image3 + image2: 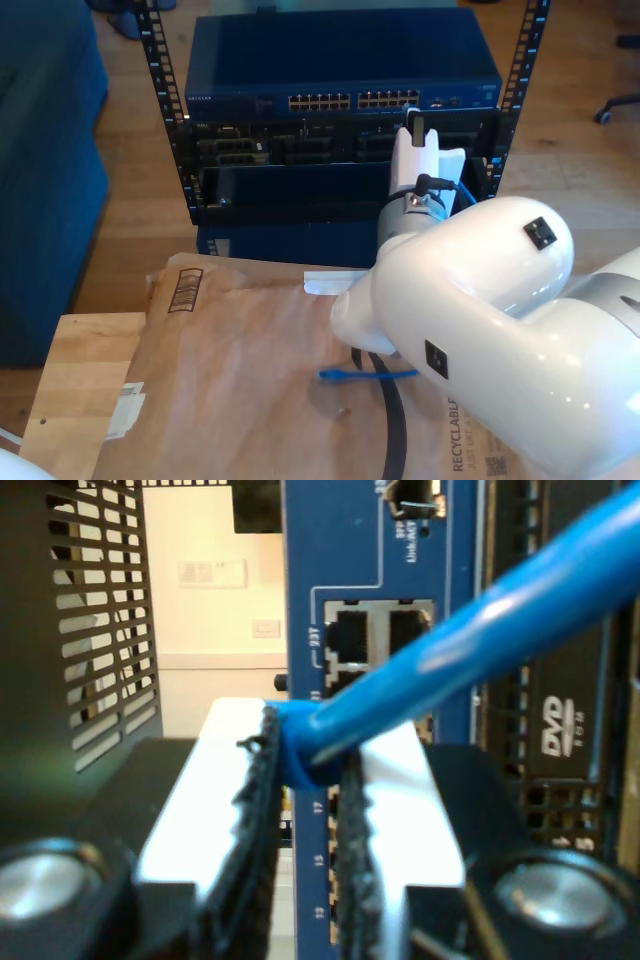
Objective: Grab the cable and plug it in
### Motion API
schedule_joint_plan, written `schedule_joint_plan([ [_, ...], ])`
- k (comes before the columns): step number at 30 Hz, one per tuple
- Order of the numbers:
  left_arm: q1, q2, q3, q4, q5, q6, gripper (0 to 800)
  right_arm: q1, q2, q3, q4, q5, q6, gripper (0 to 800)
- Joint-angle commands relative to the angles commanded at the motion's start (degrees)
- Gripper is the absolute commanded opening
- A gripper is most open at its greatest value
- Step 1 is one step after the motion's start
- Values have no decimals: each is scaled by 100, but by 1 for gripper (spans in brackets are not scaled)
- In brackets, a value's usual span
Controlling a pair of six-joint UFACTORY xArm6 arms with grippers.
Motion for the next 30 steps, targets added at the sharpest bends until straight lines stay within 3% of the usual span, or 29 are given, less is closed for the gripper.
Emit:
schedule_joint_plan([
  [30, 0, 0, 0, 0, 0, 0, 800, -264, 70, -62, 26, 35, 9, 0],
])
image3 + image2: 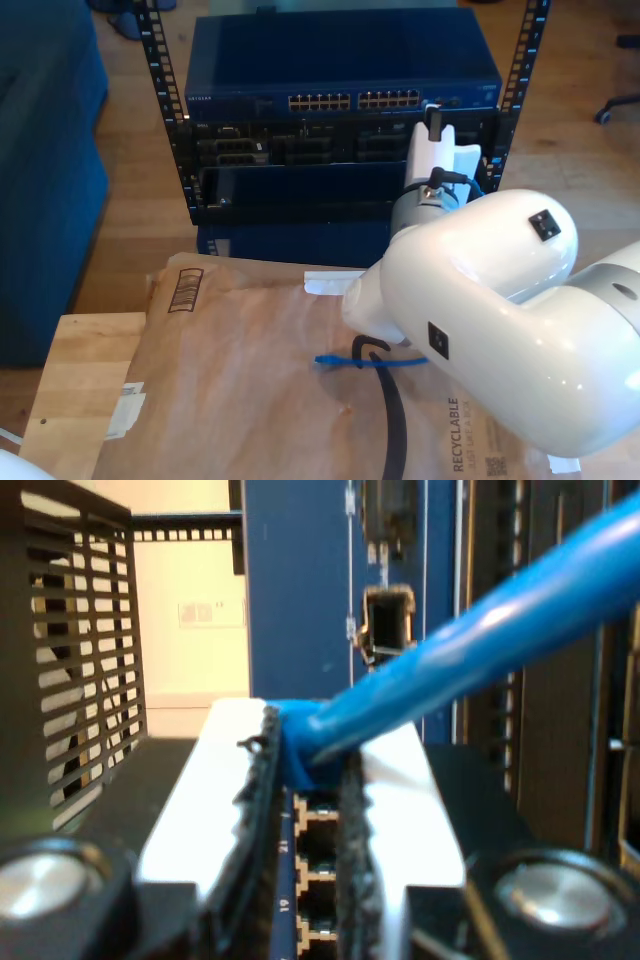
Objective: Grab the cable and plug it in
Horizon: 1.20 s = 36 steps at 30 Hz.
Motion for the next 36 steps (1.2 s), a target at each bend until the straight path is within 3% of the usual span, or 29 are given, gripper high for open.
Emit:
schedule_joint_plan([
  [36, 0, 0, 0, 0, 0, 0, 800, -35, -26, 62, -273, 18, 26, 0],
])
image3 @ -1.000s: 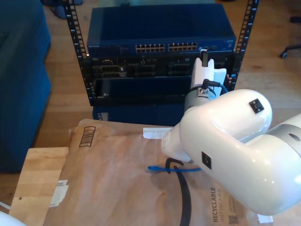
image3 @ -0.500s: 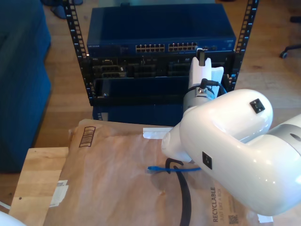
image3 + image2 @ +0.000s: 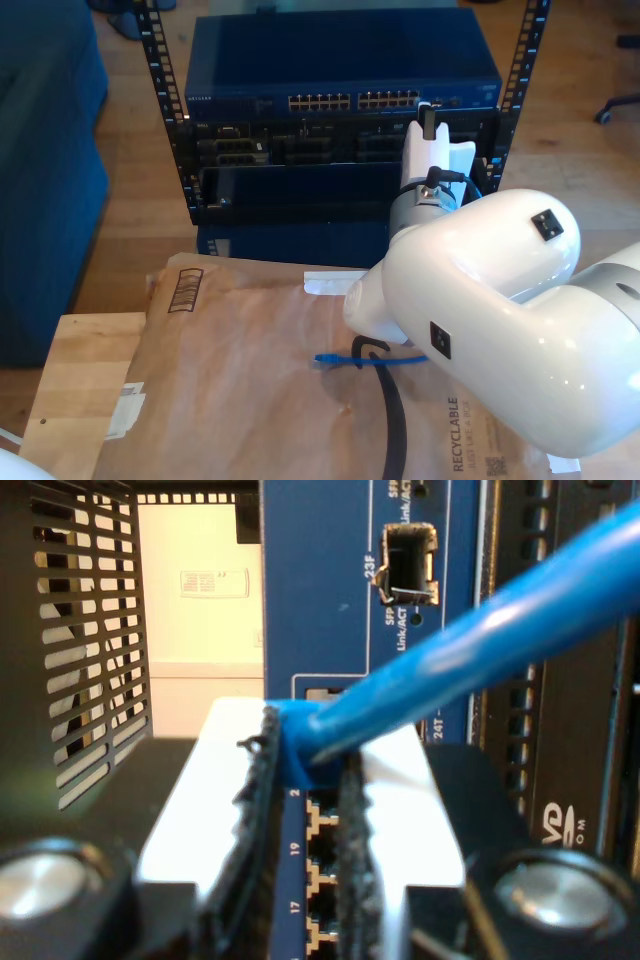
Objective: Grab the cable and plug it in
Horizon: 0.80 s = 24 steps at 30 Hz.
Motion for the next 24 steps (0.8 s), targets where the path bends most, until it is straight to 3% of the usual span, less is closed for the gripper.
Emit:
schedule_joint_plan([
  [24, 0, 0, 0, 0, 0, 0, 800, -26, -9, -9, -149, 18, 18, 0],
])
